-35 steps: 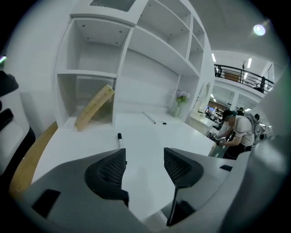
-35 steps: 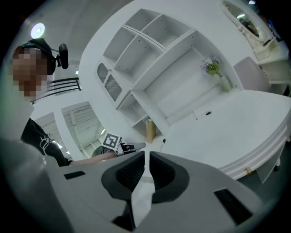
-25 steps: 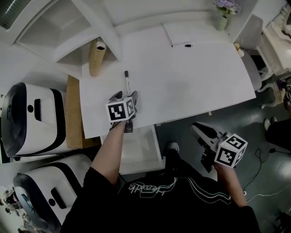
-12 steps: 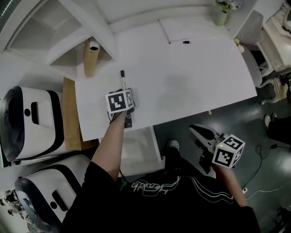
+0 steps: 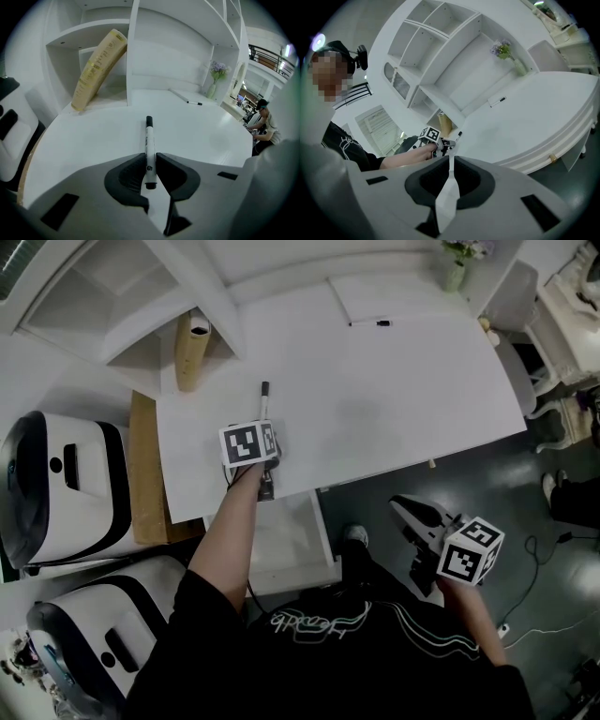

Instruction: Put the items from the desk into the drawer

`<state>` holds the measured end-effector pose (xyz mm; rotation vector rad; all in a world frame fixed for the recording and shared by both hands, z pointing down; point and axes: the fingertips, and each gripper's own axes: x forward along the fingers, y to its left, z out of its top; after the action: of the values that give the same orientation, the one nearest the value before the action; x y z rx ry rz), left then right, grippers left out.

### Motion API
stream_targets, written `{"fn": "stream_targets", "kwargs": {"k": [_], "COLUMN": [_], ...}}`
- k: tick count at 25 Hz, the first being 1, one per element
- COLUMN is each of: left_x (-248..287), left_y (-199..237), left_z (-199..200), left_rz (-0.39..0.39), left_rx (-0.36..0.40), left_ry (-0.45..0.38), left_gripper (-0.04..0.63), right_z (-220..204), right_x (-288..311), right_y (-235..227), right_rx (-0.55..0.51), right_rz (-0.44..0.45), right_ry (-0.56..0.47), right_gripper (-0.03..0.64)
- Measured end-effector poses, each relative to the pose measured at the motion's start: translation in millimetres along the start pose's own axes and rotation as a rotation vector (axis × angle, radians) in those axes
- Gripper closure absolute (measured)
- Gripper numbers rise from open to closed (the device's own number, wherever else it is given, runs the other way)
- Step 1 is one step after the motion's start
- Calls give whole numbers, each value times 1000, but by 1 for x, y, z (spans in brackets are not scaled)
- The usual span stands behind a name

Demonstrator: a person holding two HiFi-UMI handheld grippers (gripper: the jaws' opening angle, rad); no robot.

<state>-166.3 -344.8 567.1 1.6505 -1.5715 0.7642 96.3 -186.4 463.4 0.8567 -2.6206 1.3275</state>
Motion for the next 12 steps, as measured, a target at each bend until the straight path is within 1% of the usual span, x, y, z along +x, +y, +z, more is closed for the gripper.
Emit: {"fn": "stream_targets", "kwargs": {"k": [5, 9, 12], "left_x": [-40, -81, -114], "left_y": [-5, -13, -17], "left_z": [-13, -25, -40], "left_rz": [-41, -100, -155], "left_rx": [16, 69, 119], "left_ry": [-28, -66, -77], "left_gripper": [508, 508, 508], "right_z": [-6, -12, -22], "right_x": [-3, 0, 5], "right_y": [18, 34, 52], "right_rx": [-6, -13, -17], "right_rz": [10, 16, 26], "right_ry": [-13, -31, -31], "right_gripper": [558, 558, 558]}}
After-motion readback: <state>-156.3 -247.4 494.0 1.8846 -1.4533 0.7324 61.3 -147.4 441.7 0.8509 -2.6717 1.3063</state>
